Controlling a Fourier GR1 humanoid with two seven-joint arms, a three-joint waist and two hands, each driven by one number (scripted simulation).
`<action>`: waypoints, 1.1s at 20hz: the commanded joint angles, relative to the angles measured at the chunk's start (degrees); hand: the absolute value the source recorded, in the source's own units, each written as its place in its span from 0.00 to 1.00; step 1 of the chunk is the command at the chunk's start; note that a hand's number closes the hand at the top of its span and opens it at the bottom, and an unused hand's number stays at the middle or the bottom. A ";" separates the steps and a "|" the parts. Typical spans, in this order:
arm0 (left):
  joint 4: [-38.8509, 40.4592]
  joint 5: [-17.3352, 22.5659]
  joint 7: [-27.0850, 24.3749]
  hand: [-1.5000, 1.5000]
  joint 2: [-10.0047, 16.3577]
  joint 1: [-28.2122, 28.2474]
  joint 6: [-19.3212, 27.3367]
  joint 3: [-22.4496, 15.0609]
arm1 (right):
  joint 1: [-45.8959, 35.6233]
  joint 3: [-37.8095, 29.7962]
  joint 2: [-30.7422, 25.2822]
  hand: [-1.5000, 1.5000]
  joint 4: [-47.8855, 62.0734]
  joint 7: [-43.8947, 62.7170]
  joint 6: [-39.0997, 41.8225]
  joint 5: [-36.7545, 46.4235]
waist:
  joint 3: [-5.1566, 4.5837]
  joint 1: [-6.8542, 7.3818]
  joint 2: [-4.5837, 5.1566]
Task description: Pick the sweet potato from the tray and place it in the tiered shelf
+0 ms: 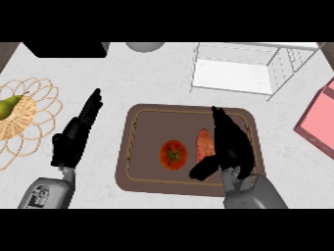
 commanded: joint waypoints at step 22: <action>3.82 -3.73 -1.11 0.50 -2.75 -2.08 -4.06 4.48 | 3.77 1.24 -0.66 1.00 7.02 -7.85 2.49 3.85 | -0.01 -0.21 0.02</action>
